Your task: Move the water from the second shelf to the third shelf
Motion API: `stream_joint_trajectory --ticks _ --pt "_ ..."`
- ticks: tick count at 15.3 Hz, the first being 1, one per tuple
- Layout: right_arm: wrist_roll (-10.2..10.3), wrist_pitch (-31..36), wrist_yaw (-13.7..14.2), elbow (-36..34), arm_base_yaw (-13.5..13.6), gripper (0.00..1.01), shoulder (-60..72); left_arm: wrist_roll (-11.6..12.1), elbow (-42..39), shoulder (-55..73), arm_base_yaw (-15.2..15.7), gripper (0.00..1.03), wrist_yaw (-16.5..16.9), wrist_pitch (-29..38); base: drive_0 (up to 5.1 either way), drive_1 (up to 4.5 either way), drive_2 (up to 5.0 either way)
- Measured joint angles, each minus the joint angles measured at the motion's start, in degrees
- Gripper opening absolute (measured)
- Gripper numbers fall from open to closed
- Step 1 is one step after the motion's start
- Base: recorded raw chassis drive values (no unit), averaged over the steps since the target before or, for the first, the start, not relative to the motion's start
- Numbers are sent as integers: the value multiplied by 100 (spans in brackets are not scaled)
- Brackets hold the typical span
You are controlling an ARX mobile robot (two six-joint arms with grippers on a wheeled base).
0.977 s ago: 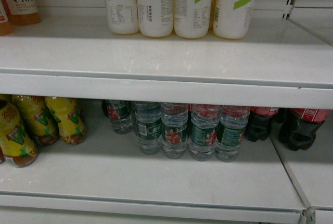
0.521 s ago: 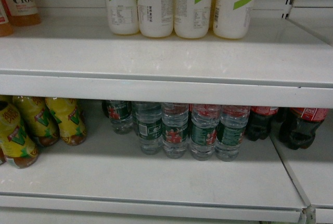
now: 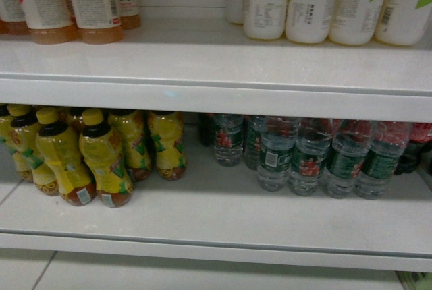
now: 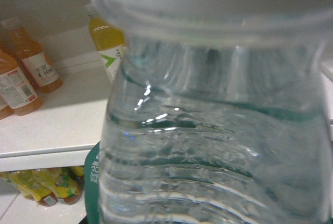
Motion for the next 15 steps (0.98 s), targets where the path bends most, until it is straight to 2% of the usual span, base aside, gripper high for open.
stream_joint_trajectory --ticks 15 --pt "0 -9 2 0 0 43 0 0 0 0 0 98 0 15 -498 247 247"
